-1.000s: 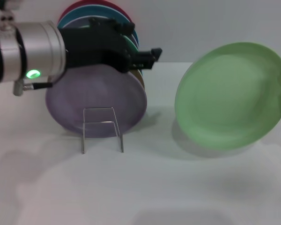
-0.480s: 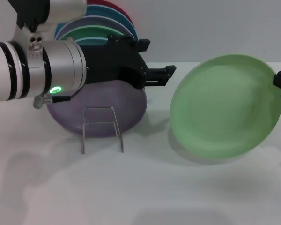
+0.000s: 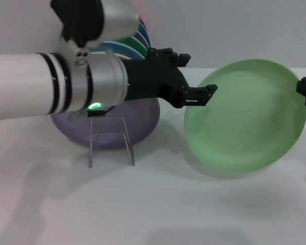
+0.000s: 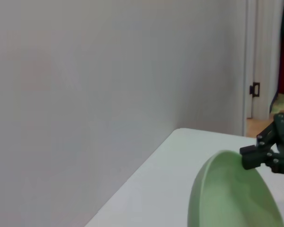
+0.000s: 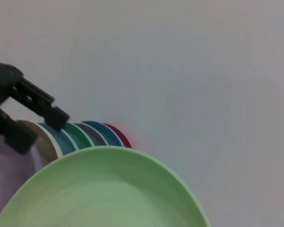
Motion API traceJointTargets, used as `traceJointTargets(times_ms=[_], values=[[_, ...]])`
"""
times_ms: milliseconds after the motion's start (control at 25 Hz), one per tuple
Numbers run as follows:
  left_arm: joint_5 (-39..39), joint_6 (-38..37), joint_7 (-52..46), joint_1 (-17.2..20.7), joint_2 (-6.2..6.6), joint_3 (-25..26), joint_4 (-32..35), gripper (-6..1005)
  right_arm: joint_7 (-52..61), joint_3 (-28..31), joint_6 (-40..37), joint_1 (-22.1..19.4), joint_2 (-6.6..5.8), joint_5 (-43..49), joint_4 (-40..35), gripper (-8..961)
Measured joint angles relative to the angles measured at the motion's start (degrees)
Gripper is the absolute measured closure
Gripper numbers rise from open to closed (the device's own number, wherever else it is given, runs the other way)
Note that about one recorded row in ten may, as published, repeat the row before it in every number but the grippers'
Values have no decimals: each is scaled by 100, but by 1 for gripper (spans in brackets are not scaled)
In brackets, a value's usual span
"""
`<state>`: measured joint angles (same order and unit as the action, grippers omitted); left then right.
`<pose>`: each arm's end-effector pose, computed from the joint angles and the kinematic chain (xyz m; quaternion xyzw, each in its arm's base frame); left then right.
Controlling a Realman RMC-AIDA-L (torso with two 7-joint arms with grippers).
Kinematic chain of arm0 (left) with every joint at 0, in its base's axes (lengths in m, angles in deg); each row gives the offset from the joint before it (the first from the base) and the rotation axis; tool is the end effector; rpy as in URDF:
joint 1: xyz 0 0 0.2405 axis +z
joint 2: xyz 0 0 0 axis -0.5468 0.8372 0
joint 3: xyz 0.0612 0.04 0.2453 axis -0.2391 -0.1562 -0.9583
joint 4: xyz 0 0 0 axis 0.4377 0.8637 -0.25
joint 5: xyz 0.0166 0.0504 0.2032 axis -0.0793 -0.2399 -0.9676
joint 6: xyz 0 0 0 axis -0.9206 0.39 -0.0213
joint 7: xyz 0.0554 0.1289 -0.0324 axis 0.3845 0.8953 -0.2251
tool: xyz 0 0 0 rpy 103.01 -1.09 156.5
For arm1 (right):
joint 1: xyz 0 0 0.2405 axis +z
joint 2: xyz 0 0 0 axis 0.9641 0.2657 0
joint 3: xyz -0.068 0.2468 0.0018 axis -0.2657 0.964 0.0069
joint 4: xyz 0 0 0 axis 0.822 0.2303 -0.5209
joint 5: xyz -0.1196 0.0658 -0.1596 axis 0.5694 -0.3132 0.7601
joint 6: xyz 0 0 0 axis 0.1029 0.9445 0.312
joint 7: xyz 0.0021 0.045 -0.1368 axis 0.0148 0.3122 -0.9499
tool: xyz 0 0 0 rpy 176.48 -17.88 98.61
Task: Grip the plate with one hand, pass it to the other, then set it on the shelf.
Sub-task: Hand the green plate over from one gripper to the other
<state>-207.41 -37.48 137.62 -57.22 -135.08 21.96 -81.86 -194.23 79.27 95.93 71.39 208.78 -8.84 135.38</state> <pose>-0.0667 0.3462 -0.0193 -0.9527 -0.0820 -0.1527 0.2498 0.2794 0.2882 0.0783 -0.8519 0.0876 0.2310 0.4618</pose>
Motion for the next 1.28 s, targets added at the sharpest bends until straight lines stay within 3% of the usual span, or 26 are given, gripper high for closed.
traceJointTargets(times_ms=[360,1280], values=[[-104,-238,-16,-344,-7,-189,449,291,45,-5,82,-18,0,0,15,943],[-424,-685,-83,-397,-8,-459,578,300,113,15,90,4,0,-1,18,941]])
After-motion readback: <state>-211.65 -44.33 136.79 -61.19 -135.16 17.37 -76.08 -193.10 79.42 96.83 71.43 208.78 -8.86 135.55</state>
